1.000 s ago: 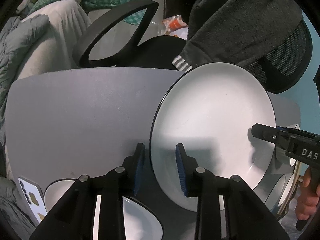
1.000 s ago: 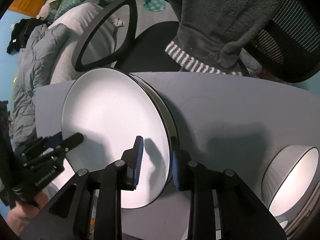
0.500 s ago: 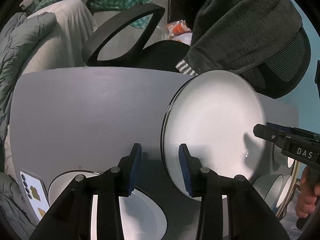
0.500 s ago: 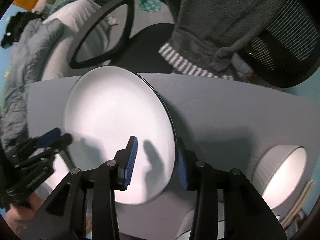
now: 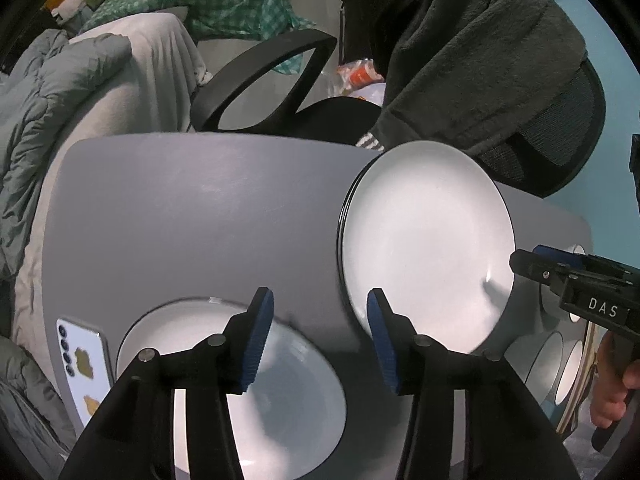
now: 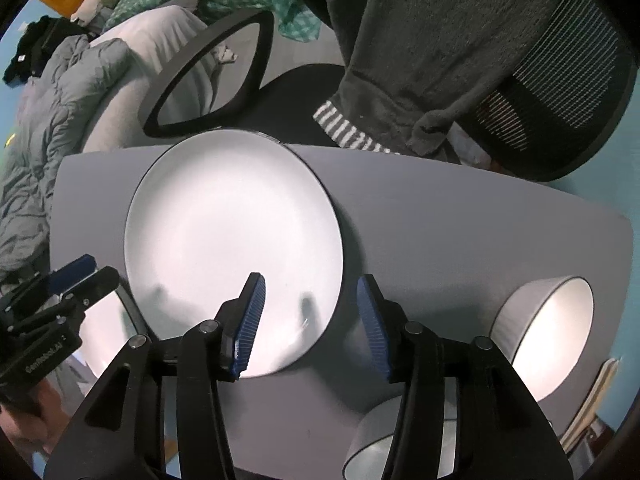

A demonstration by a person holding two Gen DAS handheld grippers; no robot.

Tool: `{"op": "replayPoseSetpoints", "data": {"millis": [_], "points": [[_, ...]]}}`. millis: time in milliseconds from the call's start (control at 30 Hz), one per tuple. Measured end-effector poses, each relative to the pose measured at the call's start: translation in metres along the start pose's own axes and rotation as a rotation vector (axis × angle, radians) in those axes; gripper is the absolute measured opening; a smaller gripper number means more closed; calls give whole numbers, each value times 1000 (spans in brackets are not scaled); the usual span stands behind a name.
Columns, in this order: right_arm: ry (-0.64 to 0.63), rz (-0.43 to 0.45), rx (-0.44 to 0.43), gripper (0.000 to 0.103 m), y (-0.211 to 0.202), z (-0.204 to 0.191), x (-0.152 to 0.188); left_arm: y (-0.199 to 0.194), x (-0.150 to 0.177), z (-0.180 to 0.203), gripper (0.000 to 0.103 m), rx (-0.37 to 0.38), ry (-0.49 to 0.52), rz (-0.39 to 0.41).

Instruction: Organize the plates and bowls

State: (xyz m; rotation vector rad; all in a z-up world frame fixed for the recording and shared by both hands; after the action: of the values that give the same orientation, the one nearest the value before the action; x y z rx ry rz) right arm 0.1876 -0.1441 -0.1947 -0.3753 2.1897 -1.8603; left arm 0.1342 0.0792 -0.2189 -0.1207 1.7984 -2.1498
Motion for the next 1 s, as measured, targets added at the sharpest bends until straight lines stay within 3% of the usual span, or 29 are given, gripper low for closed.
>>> {"op": "replayPoseSetpoints", "data": {"millis": [300, 567, 667, 867, 1000], "points": [[-57, 14, 17, 49, -3, -30, 31, -18, 41, -31, 51, 1, -43, 21], [-101, 2, -57, 50, -6, -70, 62, -34, 87, -57, 51, -7, -90, 39], [-124, 12, -94, 58, -8, -84, 71, -40, 101, -68, 57, -1, -126, 52], [-154, -2, -138, 59, 0, -102, 84, -44, 120, -87, 62, 3, -149, 58], [-175, -17, -148, 59, 7, -116, 87, -45, 127, -99, 72, -31, -142, 68]]}}
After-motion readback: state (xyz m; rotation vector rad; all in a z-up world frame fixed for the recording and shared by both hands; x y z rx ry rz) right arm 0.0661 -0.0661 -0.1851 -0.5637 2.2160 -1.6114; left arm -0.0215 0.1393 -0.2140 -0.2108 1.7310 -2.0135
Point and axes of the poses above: each gripper's, at about its wrist camera, not at the fingertips, and y roughly the way its jaws point, z to its right, x to its underside, the point moved 5 cm from there along y, roughly the way its jaws point, and after that the axes turned 1 degree about -y, right-handed, at the moved point
